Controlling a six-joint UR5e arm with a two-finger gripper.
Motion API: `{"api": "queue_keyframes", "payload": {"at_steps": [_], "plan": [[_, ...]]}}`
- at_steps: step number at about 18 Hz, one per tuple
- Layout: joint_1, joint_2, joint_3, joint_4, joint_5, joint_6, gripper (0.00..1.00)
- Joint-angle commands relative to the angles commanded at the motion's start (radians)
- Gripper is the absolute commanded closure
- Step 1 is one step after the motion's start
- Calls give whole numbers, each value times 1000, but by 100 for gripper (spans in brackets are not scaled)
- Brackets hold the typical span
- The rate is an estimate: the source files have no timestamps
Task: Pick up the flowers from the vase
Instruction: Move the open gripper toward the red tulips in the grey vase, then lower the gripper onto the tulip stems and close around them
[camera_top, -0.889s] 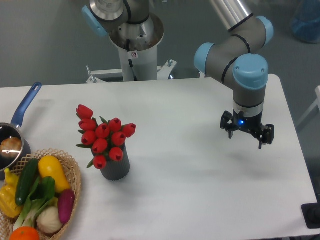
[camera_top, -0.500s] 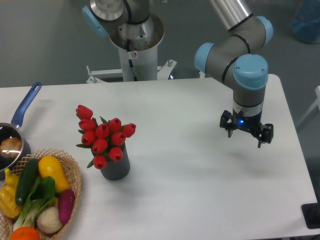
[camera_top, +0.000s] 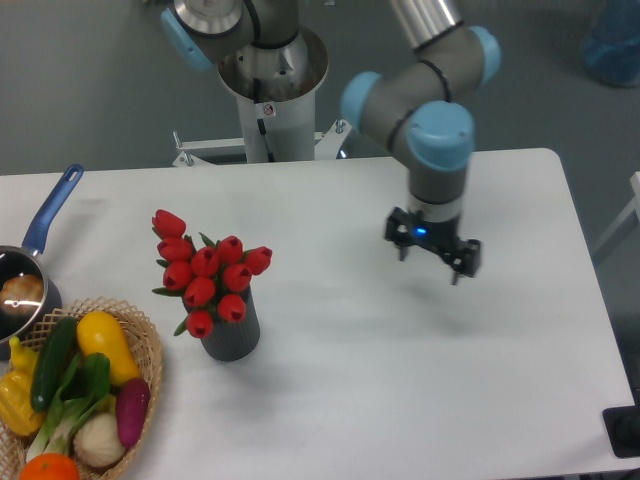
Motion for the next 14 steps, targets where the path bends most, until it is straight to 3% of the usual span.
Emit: {"api": "queue_keyframes", "payload": {"at_steps": [7,12,14], "plan": [[-46,106,-49,-2,-94,9,0],[-149,109,-38,-2,-95,-95,0],[-179,106,-26,-2,-147,-109,0]]}}
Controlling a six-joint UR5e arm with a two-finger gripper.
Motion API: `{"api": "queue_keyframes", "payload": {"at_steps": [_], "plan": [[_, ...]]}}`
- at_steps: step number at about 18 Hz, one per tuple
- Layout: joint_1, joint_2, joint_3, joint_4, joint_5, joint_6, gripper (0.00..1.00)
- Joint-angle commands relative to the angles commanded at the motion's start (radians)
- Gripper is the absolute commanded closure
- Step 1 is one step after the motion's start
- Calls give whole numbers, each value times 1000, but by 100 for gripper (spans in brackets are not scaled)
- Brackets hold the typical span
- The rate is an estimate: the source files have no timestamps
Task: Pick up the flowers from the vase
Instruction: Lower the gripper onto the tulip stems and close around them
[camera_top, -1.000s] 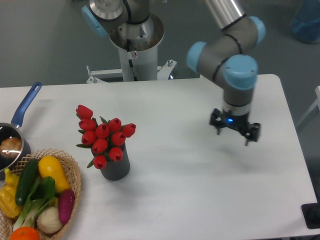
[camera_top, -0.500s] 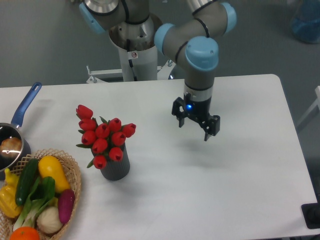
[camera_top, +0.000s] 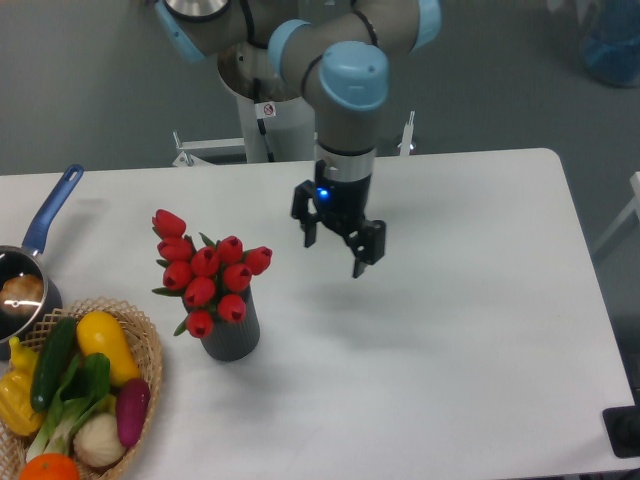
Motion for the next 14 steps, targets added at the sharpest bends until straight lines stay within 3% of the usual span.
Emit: {"api": "queue_keyframes", "payload": {"at_steps": [5,14], "plan": [[9,-12,23,-3,-336,-103,0],[40,-83,32,0,-557,-94,0]]}}
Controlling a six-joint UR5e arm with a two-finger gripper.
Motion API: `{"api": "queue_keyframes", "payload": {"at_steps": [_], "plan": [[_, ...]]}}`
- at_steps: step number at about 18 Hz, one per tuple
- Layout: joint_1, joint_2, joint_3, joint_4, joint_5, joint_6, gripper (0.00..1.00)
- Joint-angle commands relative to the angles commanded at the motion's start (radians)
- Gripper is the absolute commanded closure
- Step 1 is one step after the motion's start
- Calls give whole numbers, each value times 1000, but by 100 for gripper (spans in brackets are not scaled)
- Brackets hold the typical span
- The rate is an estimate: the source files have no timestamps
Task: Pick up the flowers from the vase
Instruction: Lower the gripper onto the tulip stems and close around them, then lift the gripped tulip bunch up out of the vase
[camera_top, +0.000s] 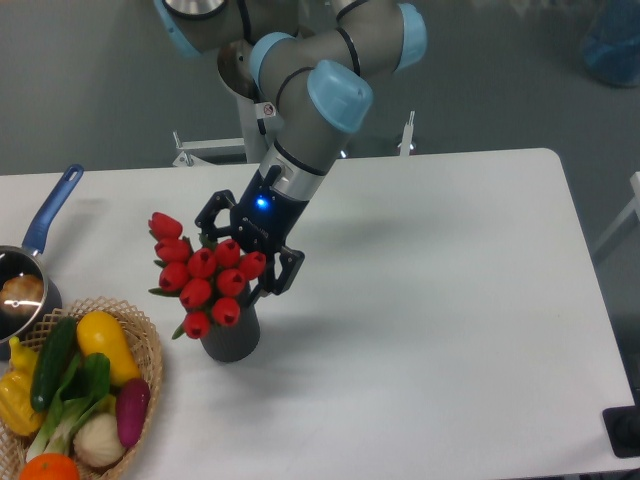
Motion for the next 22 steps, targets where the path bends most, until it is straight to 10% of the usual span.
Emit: {"api": "queue_keyframes", "payload": {"at_steps": [9,22], "plan": [[35,11,-18,-8,-77,107,96],[77,222,32,-135,-120,51,100]]}}
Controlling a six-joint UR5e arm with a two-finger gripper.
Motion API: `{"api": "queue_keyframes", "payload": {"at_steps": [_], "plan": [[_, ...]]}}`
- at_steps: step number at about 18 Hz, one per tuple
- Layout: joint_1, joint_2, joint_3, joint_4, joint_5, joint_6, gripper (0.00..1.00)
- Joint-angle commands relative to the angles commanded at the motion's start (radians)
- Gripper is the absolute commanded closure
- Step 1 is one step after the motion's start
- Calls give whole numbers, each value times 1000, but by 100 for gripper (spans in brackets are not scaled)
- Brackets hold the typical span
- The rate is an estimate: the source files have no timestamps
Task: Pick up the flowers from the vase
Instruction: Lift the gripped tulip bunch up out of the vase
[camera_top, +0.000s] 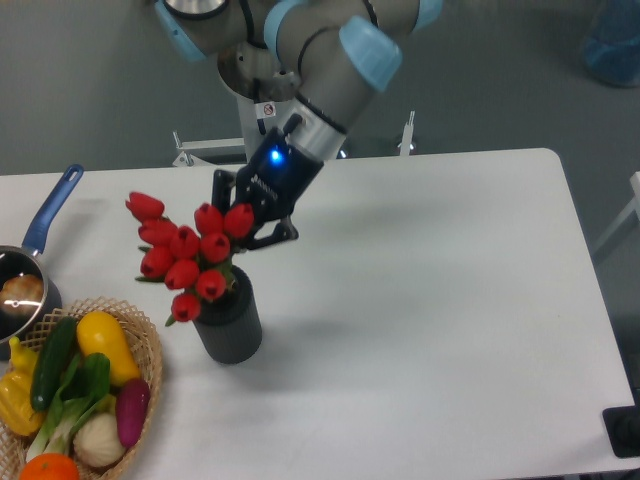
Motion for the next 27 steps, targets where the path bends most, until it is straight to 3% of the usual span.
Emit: {"api": "queue_keyframes", "payload": {"at_steps": [6,12,16,19,21,23,27], "plan": [[11,9,92,-3,-60,-124,100],[41,12,123,-3,-88,-146,100],[118,2,126,3,-84,-134,100],[224,-1,126,12,-78,-131,100],[297,-4,132,15,-71,-71,100],[357,-43,131,14,-37,67,100],[396,-98,135,12,153,214,100]]}}
